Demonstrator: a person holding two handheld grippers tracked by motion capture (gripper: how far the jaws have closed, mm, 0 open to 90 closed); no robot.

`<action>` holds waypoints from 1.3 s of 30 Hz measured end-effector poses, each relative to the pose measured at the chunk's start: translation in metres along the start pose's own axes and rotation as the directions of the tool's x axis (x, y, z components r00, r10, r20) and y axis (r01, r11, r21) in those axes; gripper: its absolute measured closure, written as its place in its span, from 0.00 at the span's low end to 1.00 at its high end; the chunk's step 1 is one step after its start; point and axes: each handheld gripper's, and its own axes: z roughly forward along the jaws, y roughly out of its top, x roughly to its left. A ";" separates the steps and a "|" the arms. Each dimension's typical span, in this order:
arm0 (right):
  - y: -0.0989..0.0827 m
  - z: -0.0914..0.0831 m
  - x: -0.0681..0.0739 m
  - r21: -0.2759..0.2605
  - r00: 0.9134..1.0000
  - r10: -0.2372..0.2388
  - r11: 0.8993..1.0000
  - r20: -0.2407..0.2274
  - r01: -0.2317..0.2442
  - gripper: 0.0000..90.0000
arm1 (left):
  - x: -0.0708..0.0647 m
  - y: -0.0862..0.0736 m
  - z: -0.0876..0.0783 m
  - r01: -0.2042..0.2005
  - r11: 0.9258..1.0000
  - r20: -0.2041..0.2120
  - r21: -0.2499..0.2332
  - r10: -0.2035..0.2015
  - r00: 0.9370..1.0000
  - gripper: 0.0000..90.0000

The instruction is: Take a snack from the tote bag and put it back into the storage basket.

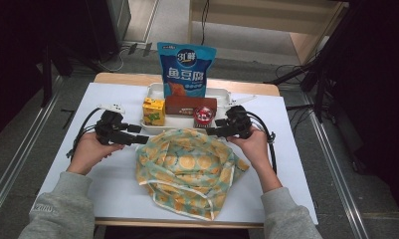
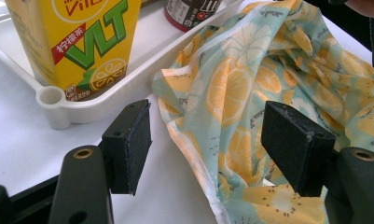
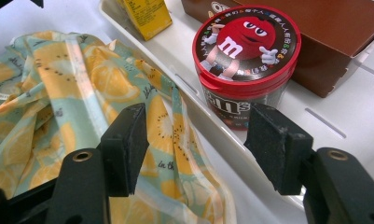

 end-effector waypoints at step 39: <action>-0.025 -0.033 0.009 -0.041 1.000 -0.012 0.999 0.022 0.013 0.42 | 0.000 0.000 0.000 0.003 1.000 0.007 -0.003 -0.003 1.000 0.37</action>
